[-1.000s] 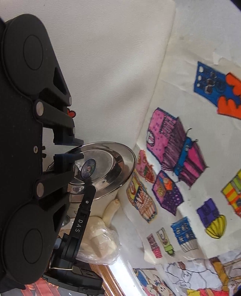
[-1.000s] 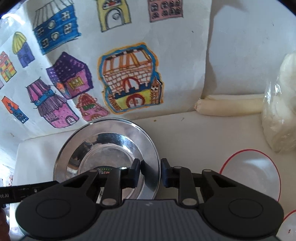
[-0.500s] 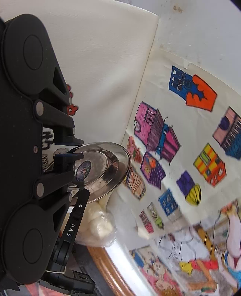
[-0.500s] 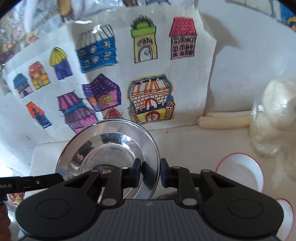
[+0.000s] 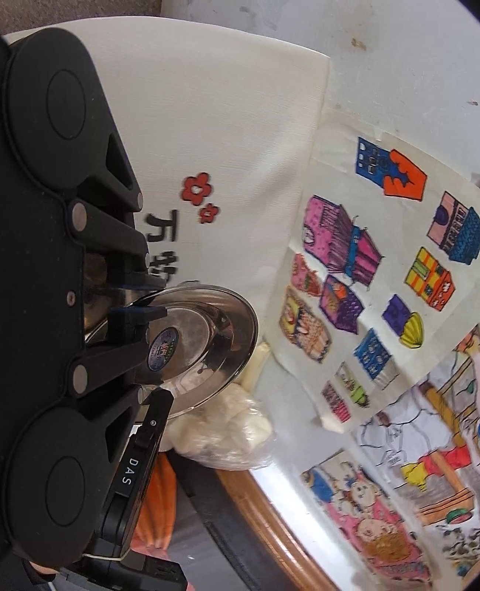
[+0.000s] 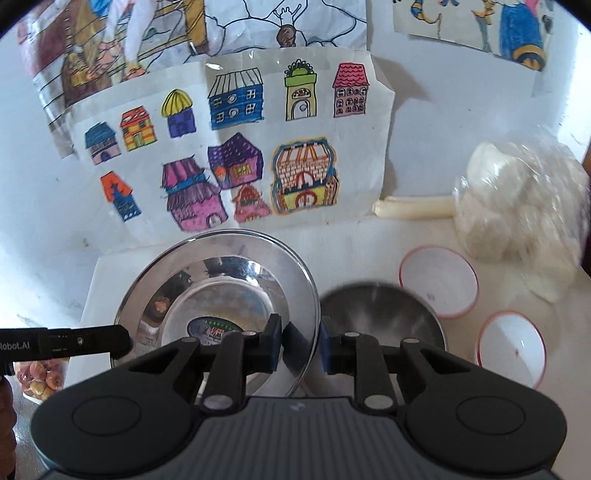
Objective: Organize plates and bowls
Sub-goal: 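Lift the blue-labelled plate and lower it onto the large plate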
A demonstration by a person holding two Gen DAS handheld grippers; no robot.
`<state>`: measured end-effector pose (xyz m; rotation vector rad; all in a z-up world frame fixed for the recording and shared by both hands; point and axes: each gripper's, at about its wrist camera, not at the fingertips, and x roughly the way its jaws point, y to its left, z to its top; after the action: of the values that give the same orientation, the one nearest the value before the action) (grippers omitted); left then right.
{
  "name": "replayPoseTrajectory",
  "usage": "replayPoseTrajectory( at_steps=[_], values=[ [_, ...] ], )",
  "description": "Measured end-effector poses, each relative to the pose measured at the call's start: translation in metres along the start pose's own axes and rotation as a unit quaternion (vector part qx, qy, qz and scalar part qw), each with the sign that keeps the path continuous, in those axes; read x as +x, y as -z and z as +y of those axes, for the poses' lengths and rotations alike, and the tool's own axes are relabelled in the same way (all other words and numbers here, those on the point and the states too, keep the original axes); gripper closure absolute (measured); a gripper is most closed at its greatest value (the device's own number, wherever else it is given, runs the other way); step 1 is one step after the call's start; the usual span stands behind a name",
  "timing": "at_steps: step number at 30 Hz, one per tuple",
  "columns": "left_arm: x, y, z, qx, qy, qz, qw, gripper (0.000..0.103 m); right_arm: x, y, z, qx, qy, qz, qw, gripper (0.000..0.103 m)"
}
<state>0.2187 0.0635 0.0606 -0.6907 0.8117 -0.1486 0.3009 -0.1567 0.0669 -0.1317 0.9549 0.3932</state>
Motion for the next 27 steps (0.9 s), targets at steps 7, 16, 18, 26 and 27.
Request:
replayPoseTrajectory(
  at_steps=[7, 16, 18, 26, 27],
  values=[
    [-0.008, 0.022, 0.003, 0.009, -0.013, 0.017, 0.9997, 0.094, -0.016, 0.033, 0.004, 0.008, 0.001, 0.013, 1.000, 0.079],
    [-0.005, 0.044, 0.008, 0.019, -0.022, 0.043, 0.9986, 0.094, -0.025, 0.071, 0.005, 0.014, -0.003, 0.036, 0.999, 0.078],
    [-0.004, 0.047, 0.008, 0.023, -0.023, 0.045, 0.9985, 0.094, -0.025, 0.077, 0.005, 0.016, 0.000, 0.042, 0.999, 0.078],
    [-0.003, 0.052, 0.005, 0.047, -0.035, 0.038, 0.9976, 0.093, -0.023, 0.093, 0.005, 0.020, 0.000, 0.056, 0.998, 0.075],
    [-0.003, 0.052, 0.005, 0.049, -0.037, 0.038, 0.9974, 0.093, -0.023, 0.095, 0.006, 0.019, 0.001, 0.056, 0.998, 0.074]
  ],
)
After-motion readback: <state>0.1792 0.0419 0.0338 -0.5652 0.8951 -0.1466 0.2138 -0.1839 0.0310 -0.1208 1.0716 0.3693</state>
